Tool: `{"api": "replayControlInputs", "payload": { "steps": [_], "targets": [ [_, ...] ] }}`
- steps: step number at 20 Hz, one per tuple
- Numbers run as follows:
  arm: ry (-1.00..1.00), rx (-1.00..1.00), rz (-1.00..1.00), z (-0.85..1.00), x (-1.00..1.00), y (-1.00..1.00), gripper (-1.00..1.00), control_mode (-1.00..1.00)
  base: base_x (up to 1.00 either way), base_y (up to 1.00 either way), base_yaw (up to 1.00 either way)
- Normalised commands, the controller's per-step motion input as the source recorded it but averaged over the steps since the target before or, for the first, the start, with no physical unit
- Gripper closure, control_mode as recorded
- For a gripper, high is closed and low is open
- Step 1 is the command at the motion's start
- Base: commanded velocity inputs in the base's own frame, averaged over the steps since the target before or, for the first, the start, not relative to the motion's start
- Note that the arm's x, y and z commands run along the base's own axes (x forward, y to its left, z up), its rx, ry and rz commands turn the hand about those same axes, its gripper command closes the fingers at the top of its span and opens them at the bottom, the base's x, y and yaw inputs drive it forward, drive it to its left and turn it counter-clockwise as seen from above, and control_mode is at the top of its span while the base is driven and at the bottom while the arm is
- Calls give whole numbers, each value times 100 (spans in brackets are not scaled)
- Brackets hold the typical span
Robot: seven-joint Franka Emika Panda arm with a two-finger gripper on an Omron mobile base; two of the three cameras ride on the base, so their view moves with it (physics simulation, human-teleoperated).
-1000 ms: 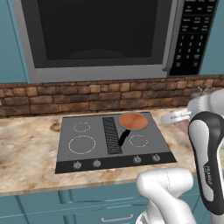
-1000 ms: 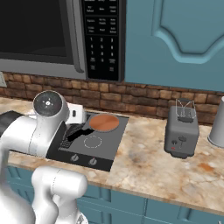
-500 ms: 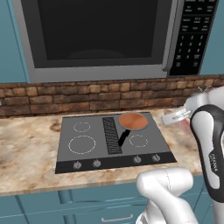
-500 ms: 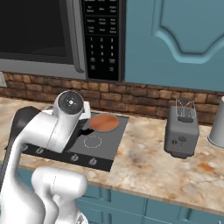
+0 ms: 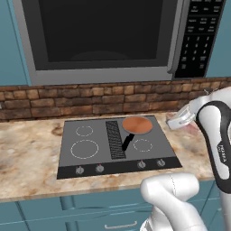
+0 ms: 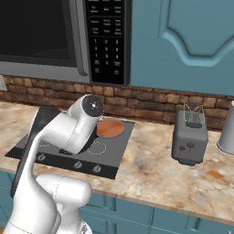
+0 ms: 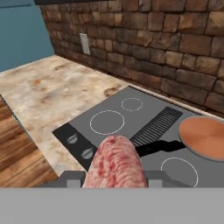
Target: Retrieve the steak from the fridge and place it on the saucepan with marinade on the stove.
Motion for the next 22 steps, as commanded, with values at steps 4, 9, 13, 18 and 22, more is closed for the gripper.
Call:
{"api": "replayControlInputs", "payload": {
  "steps": [4,9,13,18,22],
  "targets": [
    [-19,0,7,-59,25,0,100,-100,0,0,0],
    [-5,0,4,-15,32,0,100,-100,0,0,0],
    [0,0,3,-4,39,0,100,-100,0,0,0],
    [1,0,1,-5,33,0,100,-100,0,0,0],
    [5,0,0,-20,39,0,100,-100,0,0,0]
  ]
}}
